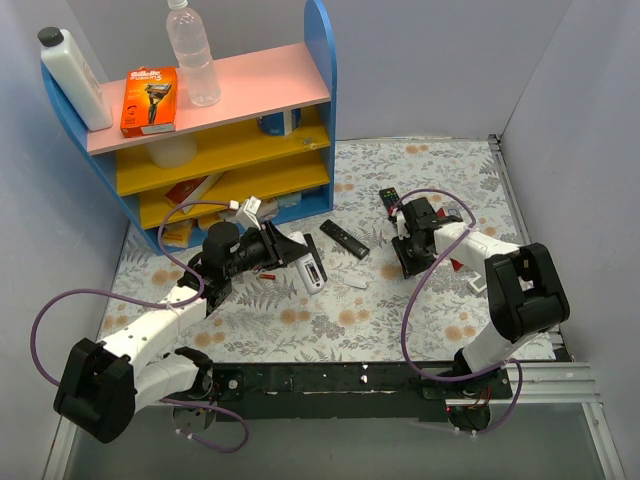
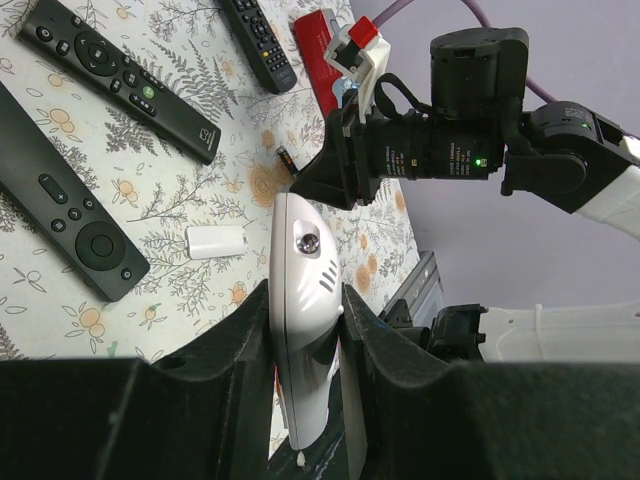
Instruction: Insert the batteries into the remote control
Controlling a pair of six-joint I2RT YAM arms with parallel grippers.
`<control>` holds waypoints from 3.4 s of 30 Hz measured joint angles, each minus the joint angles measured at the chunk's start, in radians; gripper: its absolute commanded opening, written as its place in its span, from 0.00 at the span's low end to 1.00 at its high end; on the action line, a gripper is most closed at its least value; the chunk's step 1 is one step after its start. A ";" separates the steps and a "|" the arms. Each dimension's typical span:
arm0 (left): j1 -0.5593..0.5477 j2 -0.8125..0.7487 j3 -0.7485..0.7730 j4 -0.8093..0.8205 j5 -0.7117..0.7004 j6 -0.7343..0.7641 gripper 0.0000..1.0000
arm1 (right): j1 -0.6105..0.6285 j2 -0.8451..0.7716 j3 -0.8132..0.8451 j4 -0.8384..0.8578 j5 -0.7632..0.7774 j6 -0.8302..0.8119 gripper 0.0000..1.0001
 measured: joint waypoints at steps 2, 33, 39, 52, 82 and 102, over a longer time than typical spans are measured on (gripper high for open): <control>0.000 0.002 0.000 0.000 0.000 -0.003 0.00 | 0.000 0.003 0.003 0.000 0.000 0.000 0.37; 0.000 0.114 -0.108 0.286 0.015 -0.133 0.00 | 0.254 -0.127 0.226 -0.140 -0.168 0.039 0.01; 0.000 0.166 -0.113 0.389 0.015 -0.146 0.00 | 0.415 -0.130 0.417 -0.208 -0.242 0.092 0.01; 0.000 0.222 -0.127 0.587 0.020 -0.167 0.00 | 0.504 -0.033 0.562 -0.396 -0.274 0.193 0.01; -0.016 0.238 -0.150 0.712 0.016 -0.234 0.00 | 0.518 0.127 0.787 -0.581 -0.254 0.263 0.01; -0.026 0.237 -0.217 0.732 -0.049 -0.361 0.00 | 0.525 0.139 0.790 -0.587 -0.256 0.264 0.46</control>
